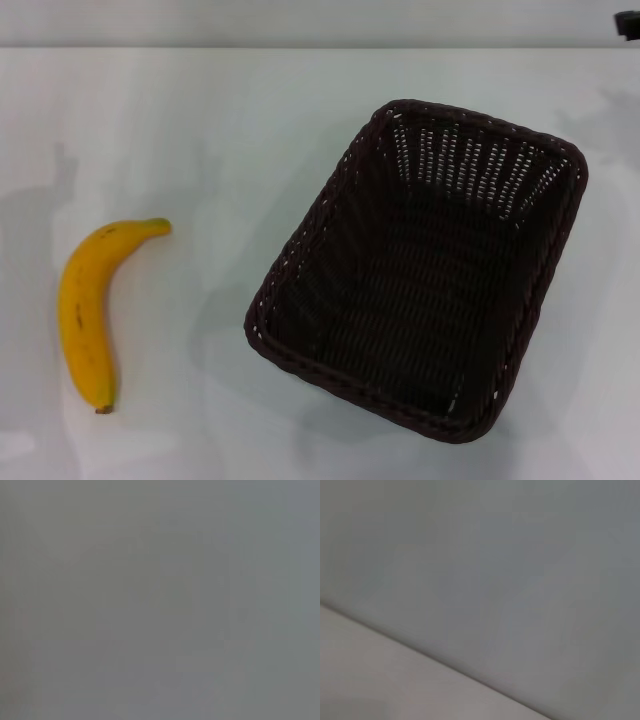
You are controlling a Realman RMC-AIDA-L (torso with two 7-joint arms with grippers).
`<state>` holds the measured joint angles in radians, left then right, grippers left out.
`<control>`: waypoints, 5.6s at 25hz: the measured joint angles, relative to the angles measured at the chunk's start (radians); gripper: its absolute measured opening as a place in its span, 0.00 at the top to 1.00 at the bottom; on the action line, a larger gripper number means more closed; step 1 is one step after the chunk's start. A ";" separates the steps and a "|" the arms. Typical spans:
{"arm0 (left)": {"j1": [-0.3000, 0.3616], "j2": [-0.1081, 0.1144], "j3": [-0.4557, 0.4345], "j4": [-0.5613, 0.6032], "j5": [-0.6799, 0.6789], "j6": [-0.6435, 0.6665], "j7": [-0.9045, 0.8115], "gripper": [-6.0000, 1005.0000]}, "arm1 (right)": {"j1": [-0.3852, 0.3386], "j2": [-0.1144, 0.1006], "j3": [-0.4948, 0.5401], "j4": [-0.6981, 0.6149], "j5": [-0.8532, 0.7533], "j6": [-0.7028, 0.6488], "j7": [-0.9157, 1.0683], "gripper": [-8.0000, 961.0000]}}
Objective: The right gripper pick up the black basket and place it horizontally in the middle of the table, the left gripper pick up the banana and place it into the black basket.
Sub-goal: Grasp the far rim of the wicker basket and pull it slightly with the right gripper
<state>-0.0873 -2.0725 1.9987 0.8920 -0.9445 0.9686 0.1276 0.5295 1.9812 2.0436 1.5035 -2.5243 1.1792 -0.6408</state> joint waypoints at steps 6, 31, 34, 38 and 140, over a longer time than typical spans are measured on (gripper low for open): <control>0.007 0.000 0.006 0.002 0.001 0.000 -0.012 0.12 | 0.041 -0.001 -0.006 0.000 0.009 0.057 -0.012 0.18; 0.006 -0.001 0.008 -0.004 0.018 0.001 -0.021 0.12 | 0.221 0.024 -0.161 -0.209 -0.039 0.159 -0.029 0.10; 0.007 -0.001 0.008 -0.004 0.018 0.001 -0.021 0.12 | 0.222 0.027 -0.162 -0.215 -0.034 0.154 -0.034 0.10; 0.007 -0.001 0.008 -0.004 0.018 0.001 -0.021 0.12 | 0.221 0.028 -0.163 -0.238 -0.011 0.154 -0.035 0.10; -0.016 -0.002 0.009 -0.057 0.066 -0.001 -0.069 0.12 | 0.324 0.028 -0.231 -0.493 -0.075 0.052 -0.210 0.58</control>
<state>-0.1033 -2.0743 2.0073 0.8353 -0.8789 0.9680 0.0583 0.8537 2.0096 1.8130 1.0101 -2.5996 1.2312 -0.8505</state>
